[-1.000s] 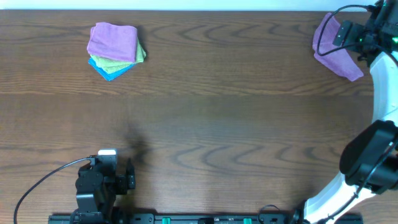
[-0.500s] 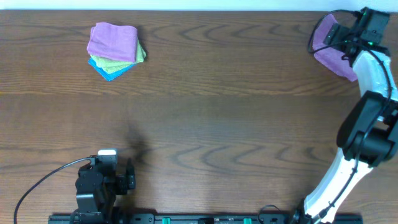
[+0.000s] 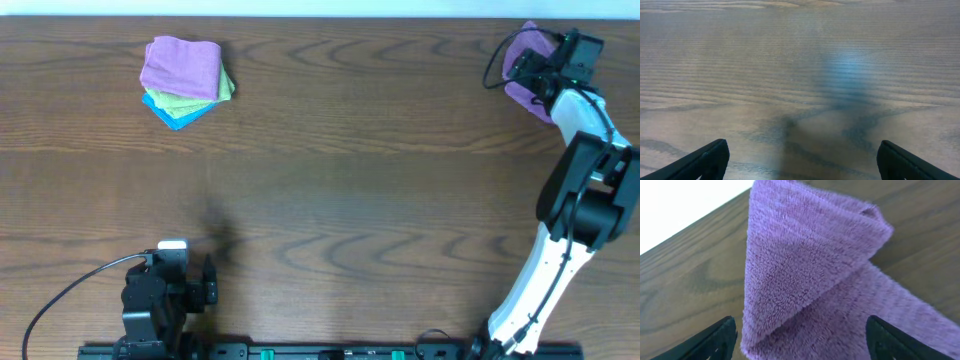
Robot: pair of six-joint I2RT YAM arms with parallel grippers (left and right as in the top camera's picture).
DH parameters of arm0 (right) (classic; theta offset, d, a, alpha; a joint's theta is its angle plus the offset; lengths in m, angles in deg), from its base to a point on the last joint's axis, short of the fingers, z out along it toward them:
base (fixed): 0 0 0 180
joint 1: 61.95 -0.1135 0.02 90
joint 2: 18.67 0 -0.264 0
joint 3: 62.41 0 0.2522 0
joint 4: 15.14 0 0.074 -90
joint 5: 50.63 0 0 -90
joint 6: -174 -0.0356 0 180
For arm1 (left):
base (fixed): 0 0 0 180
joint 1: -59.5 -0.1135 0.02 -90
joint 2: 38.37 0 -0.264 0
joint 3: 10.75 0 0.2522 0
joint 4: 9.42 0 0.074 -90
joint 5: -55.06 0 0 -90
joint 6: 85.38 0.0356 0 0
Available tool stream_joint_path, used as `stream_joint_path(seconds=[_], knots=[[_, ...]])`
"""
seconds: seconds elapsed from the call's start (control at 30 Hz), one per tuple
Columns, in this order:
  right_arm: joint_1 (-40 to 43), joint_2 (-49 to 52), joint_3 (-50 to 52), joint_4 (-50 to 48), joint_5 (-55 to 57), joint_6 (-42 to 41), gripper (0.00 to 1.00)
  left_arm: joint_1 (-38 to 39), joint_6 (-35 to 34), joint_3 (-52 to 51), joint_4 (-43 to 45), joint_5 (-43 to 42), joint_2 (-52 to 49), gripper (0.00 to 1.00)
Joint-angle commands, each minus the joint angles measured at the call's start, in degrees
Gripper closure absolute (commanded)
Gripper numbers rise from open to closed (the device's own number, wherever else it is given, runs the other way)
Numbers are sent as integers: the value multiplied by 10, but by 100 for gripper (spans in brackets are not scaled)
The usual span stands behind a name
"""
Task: Fold the cloth
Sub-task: 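Close the right gripper on the pink cloth's corner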
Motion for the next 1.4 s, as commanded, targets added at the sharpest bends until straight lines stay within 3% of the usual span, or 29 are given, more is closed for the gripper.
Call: stream_joint_path(seconds=[0.0, 0.17, 0.23, 0.4, 0.5, 0.57, 0.8, 0.9, 0.97, 1.0, 1.03, 1.07, 1.1, 1.27, 1.37], knots=[[0, 21, -8, -13, -27, -36, 19, 1, 14, -4, -34, 2, 4, 5], [0, 34, -8, -21, -38, -50, 20, 1, 14, -4, -34, 2, 4, 5], [-2, 35, -8, -23, -37, -50, 26, 1, 14, -4, -34, 2, 4, 5], [-7, 35, -8, -49, -39, -50, 70, 1, 14, -4, -34, 2, 4, 5], [-10, 35, -8, -52, -42, -50, 91, 1, 14, -4, -34, 2, 4, 5], [-11, 34, -9, -51, -42, -50, 99, 1, 14, -4, -34, 2, 4, 5], [-11, 6, -9, -49, -54, -43, 98, 1, 14, -4, -34, 2, 4, 5], [-11, -5, -9, -46, -55, -42, 84, 1, 14, -4, -34, 2, 4, 5], [-11, -8, -9, -45, -64, -42, 99, 1, 14, -4, -34, 2, 4, 5], [-12, -9, -9, -45, -70, -42, 98, 1, 14, -4, -34, 2, 4, 5], [-12, -10, -9, -45, -71, -42, 89, 1, 14, -4, -34, 2, 4, 4], [-14, -10, -9, -45, -70, -42, 69, 1, 14, -4, -34, 2, 4, 5], [-14, -10, -9, -45, -68, -42, 60, 1, 14, -4, -34, 2, 4, 4], [-15, -10, -9, -46, -28, -42, 41, 1, 14, -4, -34, 2, 4, 5], [-15, -10, -9, -49, -15, -42, 39, 1, 14, -4, -34, 2, 4, 5]])
